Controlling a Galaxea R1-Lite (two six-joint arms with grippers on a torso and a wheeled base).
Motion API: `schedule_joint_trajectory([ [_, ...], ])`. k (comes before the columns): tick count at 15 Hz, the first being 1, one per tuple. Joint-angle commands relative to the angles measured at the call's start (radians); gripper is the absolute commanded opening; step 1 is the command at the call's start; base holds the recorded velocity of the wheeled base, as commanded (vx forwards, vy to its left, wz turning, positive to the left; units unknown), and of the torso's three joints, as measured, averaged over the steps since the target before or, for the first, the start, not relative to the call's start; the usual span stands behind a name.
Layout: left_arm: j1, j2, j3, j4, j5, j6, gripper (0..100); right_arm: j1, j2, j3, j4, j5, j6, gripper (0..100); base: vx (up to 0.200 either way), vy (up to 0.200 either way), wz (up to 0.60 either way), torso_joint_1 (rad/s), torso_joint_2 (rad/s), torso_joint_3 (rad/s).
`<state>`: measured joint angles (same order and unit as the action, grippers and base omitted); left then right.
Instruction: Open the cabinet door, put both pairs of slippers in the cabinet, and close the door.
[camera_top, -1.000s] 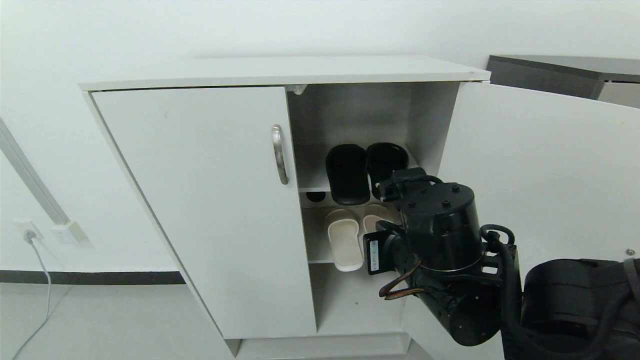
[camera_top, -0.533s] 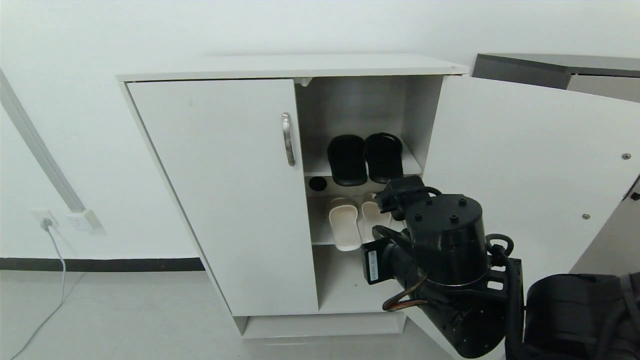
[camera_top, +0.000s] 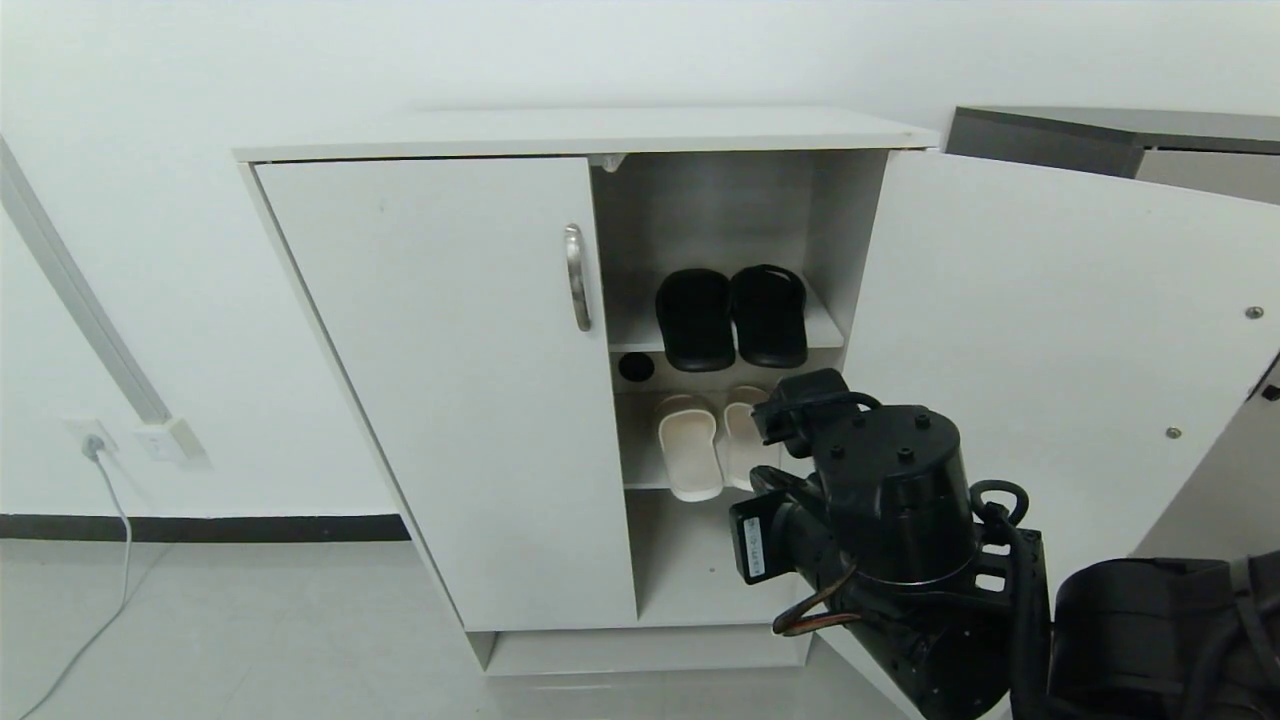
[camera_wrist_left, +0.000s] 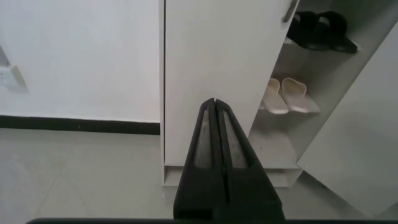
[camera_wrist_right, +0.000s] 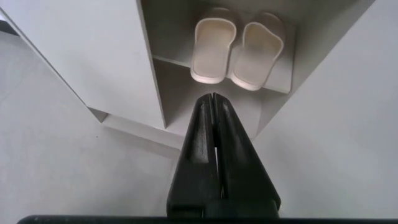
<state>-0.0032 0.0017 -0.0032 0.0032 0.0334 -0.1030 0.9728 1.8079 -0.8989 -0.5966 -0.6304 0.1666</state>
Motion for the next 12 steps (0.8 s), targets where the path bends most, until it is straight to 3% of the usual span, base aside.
schedule_joint_trajectory([
  [1,0.000,0.000,0.000,0.000,0.000,-0.001,0,0.000,0.007,0.002,0.000,0.000,0.001,0,0.000,0.000,0.00,0.000,0.00,0.000],
  [7,0.000,0.001,0.002,0.000,0.000,0.000,0,0.000,0.008,0.002,0.001,0.000,-0.001,0,0.000,0.000,0.00,0.001,-0.02,-0.019],
  [12,0.000,0.000,0.000,0.000,0.000,0.000,0,0.000,0.008,0.002,0.001,0.000,-0.001,0,0.000,0.000,0.00,0.026,-0.33,-0.344],
])
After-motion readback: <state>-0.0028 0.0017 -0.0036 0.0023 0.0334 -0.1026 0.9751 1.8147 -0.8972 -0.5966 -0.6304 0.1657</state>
